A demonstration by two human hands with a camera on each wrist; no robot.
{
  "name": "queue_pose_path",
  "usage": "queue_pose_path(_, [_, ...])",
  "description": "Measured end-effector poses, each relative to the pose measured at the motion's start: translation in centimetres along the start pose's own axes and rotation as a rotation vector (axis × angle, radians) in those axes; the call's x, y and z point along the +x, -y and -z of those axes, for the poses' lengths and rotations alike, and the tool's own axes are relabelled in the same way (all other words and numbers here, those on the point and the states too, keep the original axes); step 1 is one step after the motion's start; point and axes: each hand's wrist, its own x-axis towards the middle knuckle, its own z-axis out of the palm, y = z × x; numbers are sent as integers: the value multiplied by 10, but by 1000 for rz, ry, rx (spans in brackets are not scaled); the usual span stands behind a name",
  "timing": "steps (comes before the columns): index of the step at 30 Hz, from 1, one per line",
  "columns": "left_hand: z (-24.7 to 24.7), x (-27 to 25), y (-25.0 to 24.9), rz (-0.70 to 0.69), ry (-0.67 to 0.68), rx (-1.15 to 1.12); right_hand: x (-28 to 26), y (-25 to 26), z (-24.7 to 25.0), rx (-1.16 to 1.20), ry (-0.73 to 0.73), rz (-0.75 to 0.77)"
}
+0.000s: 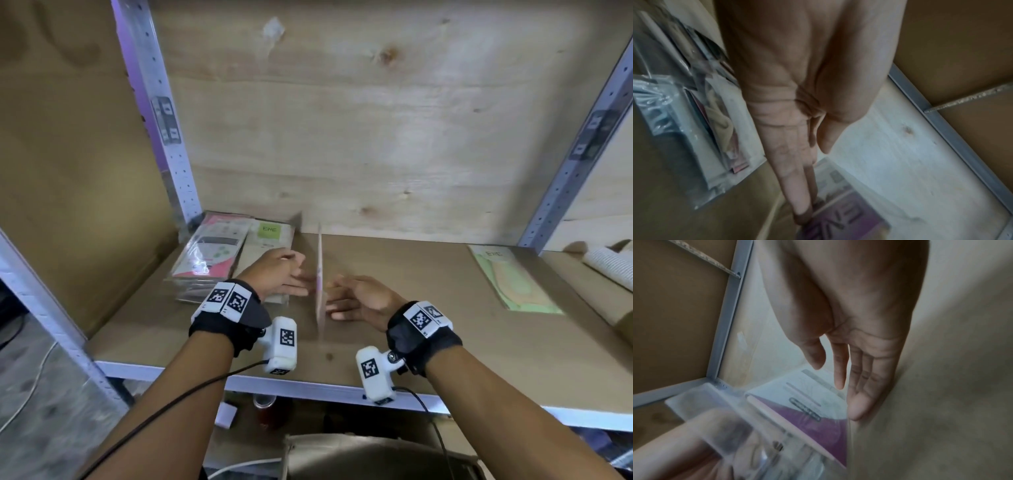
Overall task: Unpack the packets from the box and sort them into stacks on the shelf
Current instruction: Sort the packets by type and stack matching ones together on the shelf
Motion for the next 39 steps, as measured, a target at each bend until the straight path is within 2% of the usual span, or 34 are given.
queue_pose_path(4, [-16, 2, 3, 22, 151, 217, -13, 2, 26, 141, -9, 4])
queue_pose_path(9, [-40, 9, 8, 77, 263, 358, -24, -2, 54, 91, 27, 34])
queue_pose_path(14, [-59, 22, 10, 31, 217, 379, -25, -10, 86, -71, 6, 103])
queue_pose_path(19, [-75, 40, 10, -97, -4, 290, -33, -11, 125, -47, -26, 122])
queue_pose_path(21, [-80, 46, 8, -109, -55, 240, -36, -10, 132, -22, -32, 134])
queue_pose_path(24, [-85, 52, 4, -89, -79, 140, -39, -8, 134, -58, 39, 142])
queue_pose_path(28, [-88, 59, 3, -9, -45, -12, -44, -9, 141, -80, 59, 128])
queue_pose_path(32, [-87, 59, 0, -11, -4, -88, -49, -10, 155, -117, 73, 118])
queue_pose_path(39, [-89, 47, 0, 16, 188, 129, -59, -7, 170, -260, 140, 87])
